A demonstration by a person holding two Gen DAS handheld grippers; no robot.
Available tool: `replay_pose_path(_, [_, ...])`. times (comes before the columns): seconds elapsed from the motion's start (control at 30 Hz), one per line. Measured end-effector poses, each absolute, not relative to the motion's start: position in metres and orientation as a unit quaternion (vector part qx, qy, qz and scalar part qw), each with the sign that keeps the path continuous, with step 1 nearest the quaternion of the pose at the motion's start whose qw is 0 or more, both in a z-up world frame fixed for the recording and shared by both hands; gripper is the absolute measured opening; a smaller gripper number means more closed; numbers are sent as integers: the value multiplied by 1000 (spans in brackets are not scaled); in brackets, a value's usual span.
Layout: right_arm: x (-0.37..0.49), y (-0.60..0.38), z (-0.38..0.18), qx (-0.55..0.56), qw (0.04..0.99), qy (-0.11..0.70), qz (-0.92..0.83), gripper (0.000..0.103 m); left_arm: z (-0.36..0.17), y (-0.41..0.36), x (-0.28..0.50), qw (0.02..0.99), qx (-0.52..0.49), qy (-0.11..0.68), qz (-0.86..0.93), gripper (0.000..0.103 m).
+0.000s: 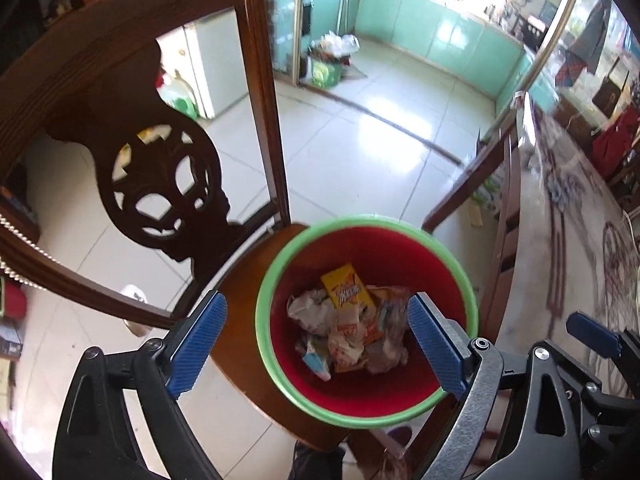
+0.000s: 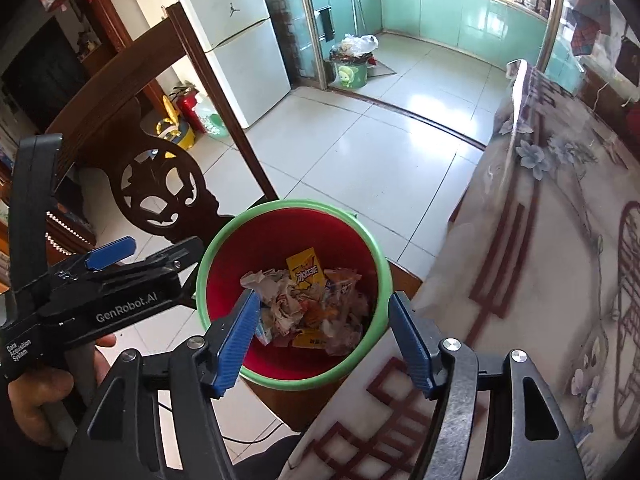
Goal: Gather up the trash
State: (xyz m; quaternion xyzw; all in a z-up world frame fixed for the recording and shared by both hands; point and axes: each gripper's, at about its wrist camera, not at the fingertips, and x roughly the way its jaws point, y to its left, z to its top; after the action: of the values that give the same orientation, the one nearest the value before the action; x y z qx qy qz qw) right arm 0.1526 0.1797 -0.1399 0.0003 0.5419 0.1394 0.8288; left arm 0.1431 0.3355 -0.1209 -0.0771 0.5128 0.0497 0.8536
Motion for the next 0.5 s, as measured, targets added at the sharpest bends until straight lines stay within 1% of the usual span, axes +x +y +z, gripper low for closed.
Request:
replay_pose_path(0.2, [132, 136, -96, 0, 867, 493, 76, 66, -67, 314, 124, 894, -105, 434, 36, 92])
replay_pose_path(0.23, [129, 128, -88, 2, 872, 485, 69, 66, -58, 308, 118, 900, -111, 419, 32, 94])
replay_pose_path(0.3, [119, 110, -71, 3, 884, 464, 58, 66, -38, 293, 104, 918, -118, 378, 24, 103])
replay_pose_path(0.4, [102, 80, -44, -4, 902, 430, 46, 66, -12, 263, 80, 943, -114, 312, 18, 103])
replay_pose_path(0.5, [80, 50, -21, -4, 915, 401, 39, 67, 9, 230, 57, 958, -103, 266, 13, 103])
